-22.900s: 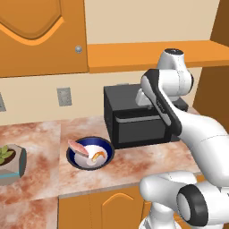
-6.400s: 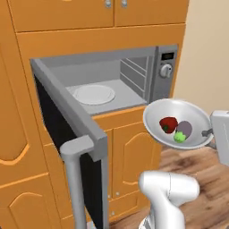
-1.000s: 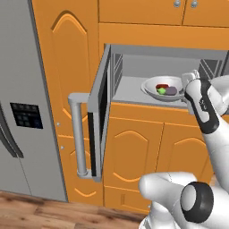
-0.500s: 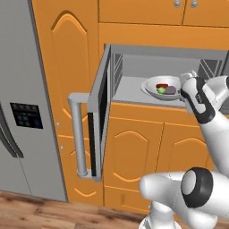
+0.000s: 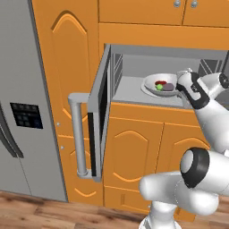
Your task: Place the bowl containing the eggplant and bell pepper in the microwave. Close the microwave door and press the start button to microwave the meal.
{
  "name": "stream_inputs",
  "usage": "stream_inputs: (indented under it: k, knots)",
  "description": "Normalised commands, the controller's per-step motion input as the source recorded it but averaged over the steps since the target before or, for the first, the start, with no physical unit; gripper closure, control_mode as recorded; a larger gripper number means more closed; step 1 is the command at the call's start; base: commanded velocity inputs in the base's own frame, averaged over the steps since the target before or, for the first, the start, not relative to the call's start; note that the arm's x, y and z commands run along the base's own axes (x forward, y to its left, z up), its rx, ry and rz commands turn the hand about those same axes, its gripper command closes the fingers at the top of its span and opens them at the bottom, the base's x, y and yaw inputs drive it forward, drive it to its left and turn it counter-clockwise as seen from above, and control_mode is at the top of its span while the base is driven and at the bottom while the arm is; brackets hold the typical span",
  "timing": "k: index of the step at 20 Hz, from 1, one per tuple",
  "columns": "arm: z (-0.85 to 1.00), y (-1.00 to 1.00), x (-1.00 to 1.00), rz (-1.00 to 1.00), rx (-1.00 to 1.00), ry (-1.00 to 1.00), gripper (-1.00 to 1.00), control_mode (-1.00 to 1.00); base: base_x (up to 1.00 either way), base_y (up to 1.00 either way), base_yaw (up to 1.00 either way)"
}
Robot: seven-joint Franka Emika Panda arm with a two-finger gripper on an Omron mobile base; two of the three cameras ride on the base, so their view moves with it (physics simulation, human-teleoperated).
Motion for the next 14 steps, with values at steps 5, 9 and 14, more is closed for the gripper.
stream_inputs:
  k: [5, 9, 14]
  knots:
    - [0.0, -0.11, 0.42, 0.0, 0.0, 0.0, 1.0, -1.0, 0.0, 0.0, 0.0]
    - [-0.16, -0.06, 0.33, 0.0, 0.0, 0.0, 1.0, -1.0, 0.0, 0.0, 0.0]
    - [-0.3, -0.06, 0.34, 0.0, 0.0, 0.0, 1.0, -1.0, 0.0, 0.0, 0.0]
